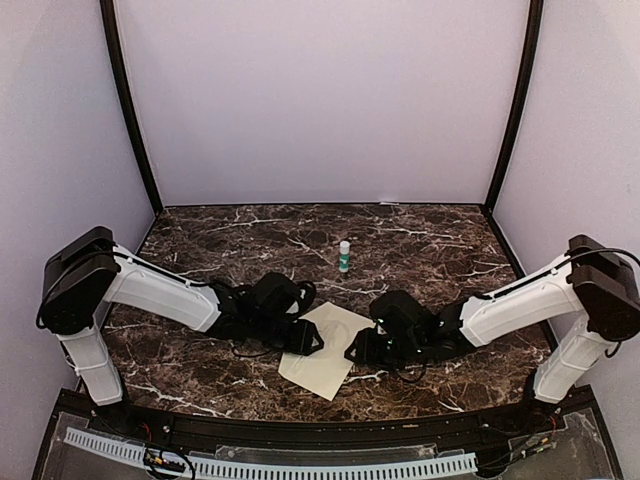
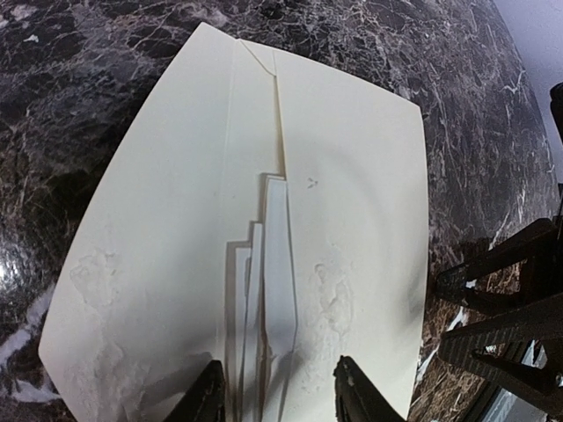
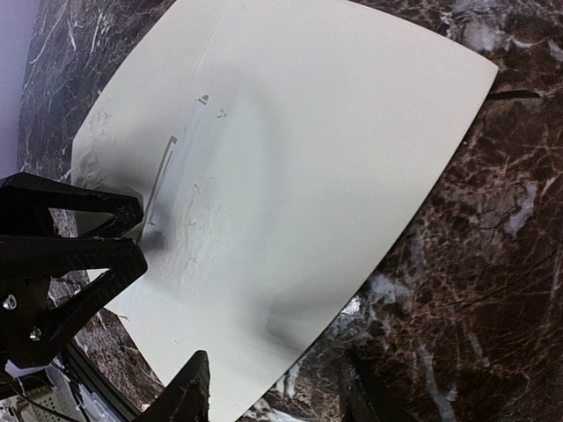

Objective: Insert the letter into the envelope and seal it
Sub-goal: Place the letter in the envelope.

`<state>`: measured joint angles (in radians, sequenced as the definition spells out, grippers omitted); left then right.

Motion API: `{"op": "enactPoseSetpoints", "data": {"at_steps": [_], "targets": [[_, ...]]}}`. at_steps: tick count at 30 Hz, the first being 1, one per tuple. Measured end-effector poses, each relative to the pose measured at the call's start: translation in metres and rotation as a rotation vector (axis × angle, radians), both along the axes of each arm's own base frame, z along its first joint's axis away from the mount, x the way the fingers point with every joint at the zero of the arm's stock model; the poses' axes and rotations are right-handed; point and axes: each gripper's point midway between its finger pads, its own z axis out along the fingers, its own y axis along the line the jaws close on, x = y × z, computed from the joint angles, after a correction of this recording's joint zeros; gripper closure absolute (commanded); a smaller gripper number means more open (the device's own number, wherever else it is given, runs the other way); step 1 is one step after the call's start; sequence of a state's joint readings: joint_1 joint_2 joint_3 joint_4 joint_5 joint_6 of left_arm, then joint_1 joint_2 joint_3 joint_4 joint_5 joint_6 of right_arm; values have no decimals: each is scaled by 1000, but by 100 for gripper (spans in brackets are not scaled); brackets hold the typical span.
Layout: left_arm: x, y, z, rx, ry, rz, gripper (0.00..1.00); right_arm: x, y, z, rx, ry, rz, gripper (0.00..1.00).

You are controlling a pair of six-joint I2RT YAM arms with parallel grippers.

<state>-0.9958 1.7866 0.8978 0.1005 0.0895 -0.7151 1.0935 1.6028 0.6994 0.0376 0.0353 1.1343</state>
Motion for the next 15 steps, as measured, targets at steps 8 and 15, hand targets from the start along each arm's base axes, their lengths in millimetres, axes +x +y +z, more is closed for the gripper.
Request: {"op": "enactPoseSetpoints", "data": {"at_steps": [8,15], "targets": [[-1,-3,-2,-15,11,-16,69,2,9,0,25,1,9,55],[-1,-7,-3,-39,21,-21,72,5,13,-1,22,-3,15,55]]}}
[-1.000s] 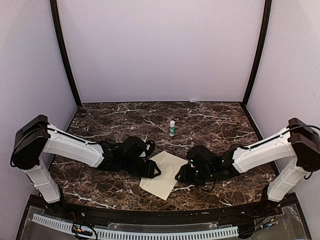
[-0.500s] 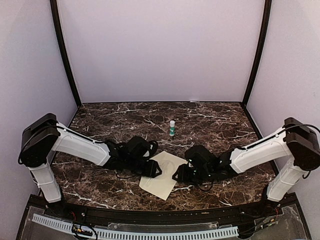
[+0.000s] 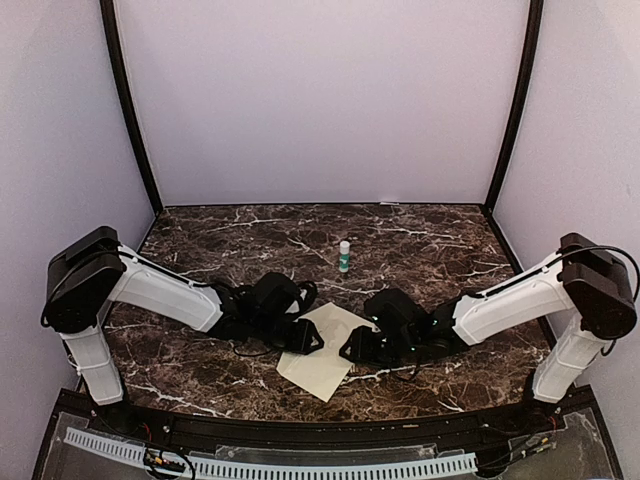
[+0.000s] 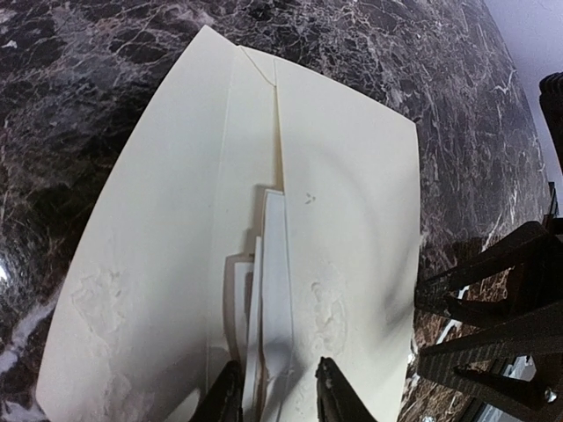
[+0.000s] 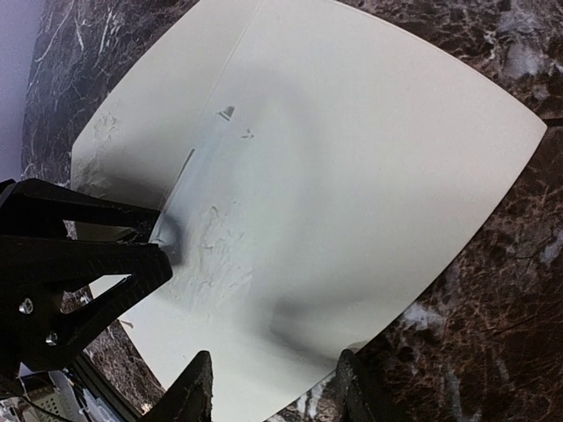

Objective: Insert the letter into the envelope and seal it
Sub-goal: Place the letter in the envelope, then pick up the solid glue from the center of the board.

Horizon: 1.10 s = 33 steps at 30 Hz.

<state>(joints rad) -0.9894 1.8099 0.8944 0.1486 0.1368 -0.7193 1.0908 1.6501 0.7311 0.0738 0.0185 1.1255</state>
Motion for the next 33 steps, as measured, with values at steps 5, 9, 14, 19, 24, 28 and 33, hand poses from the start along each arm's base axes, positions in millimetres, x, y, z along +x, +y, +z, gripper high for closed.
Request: {"op": "enactPoseSetpoints", "data": {"at_steps": [5,9,14,19,24,28,33], "targets": [[1,0,0,-11,6,6,73,2,1,0,0,-1,0,56],[1,1,0,-13,7,9,70,3,0,0,-2,-1,0,52],[-1,3,11,-11,-7,0,54,3,-3,6,-11,-20,6,34],[6,8,73,-85,-92,-6,39,4,-19,41,-19,-81,0,21],[30,29,175,-229,-227,14,33,14,-37,98,-5,-199,-20,12],[66,79,231,-255,-330,78,28,35,-53,139,-26,-291,-46,10],[107,154,230,-191,-344,178,28,71,-69,164,-98,-358,-85,9]]}}
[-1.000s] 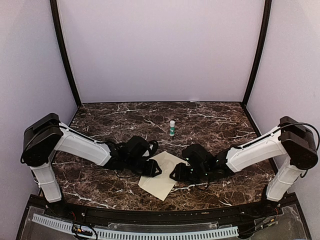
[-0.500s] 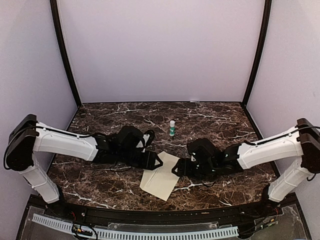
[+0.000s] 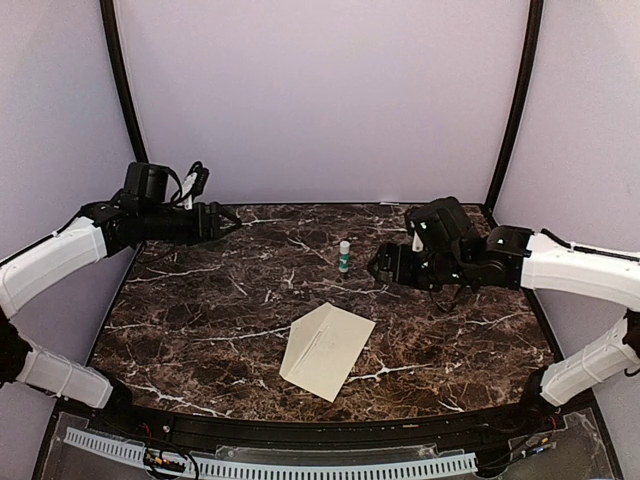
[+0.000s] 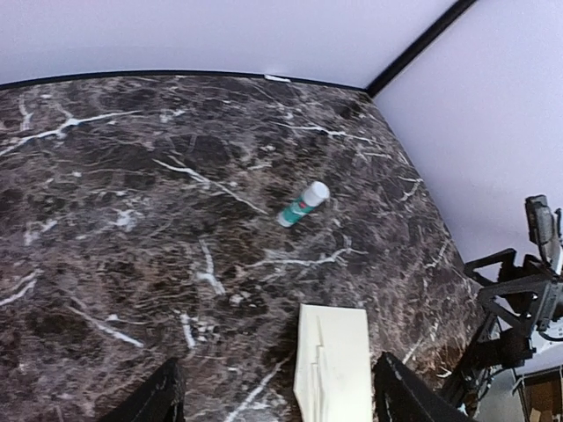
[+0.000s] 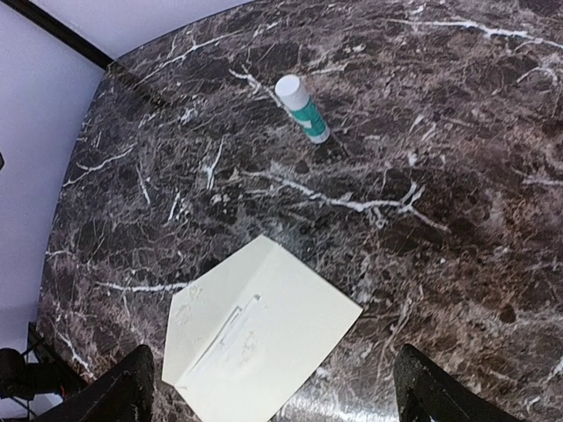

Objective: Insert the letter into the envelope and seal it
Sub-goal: Pick up the solid glue from the center of the board.

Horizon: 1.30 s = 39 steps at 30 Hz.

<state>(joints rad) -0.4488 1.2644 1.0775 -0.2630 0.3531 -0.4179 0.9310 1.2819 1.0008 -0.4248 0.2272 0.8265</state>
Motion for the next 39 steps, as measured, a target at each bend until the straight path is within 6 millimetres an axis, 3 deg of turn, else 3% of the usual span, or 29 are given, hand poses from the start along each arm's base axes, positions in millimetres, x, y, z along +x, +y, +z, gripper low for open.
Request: {"op": "enactPoseSetpoints", "data": {"at_steps": [3,8,12,19,23,31,39], "targets": [[20,46,-14,29,9,87,27,24,-3,3,-44,-13,-22,11],[30,118,-43,74,4,256,27,70,4,-6,-114,-5,-41,15],[30,146,-50,169,-44,336,27,111,13,-20,-160,7,-45,18],[33,161,-30,241,-156,384,27,168,46,-42,-213,0,1,20],[35,161,-38,253,-140,381,27,186,63,-61,-245,8,29,28],[37,156,-49,243,-106,349,27,199,78,-104,-293,63,65,54],[38,154,-52,240,-95,341,27,200,83,-112,-287,78,76,66]]}}
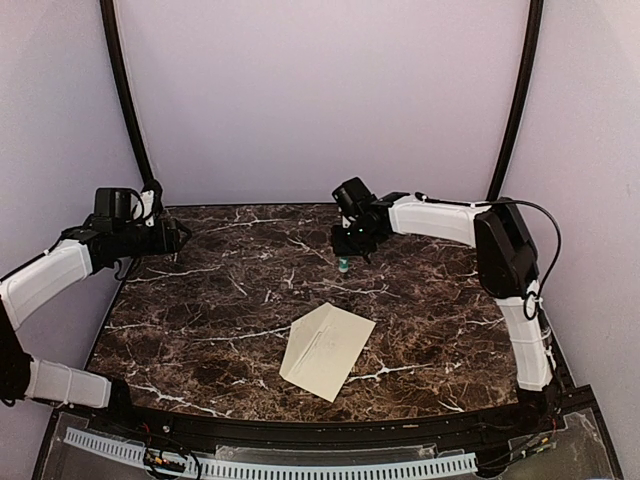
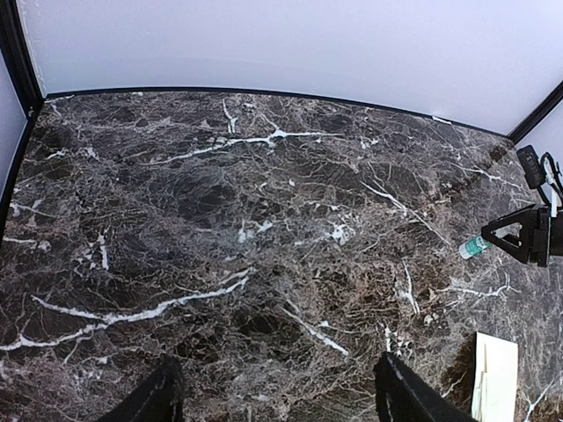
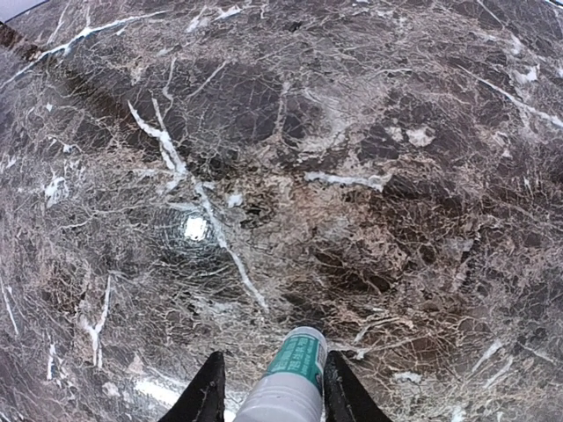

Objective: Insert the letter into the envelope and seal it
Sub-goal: Pick up the solid glue from the center of the board.

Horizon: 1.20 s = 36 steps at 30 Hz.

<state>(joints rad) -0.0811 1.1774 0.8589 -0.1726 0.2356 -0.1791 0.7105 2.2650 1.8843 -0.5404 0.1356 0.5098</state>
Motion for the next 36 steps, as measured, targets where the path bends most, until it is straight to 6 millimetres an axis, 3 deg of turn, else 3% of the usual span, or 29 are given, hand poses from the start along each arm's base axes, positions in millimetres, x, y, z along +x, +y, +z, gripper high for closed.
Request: {"op": "enactPoseSetpoints", "data": {"at_steps": [6,15,23,26,32,34,36], "targets": [[0,-1,-1,-2,3,-3,27,0,0,-3,-3,4,0,67],[0,-1,-1,-2,3,-3,27,-1,-1,-10,-16,15,-4,83],[0,-1,-2,5,4,-12,28,-8,-9,-5,-11,8,-6,87],[0,-8,0,-9,-13,-51,29,-25,-18,16,18,1,6,88],[-13,-41,1,-81,-40,-237,30,-71,-34,109,217,-99,72,87],[-21,-65,4,-81,-56,-323,30,-91,-38,131,300,-119,108,87],[-37,-104,8,-91,-76,-450,30,-112,-41,146,374,-119,149,87]]}}
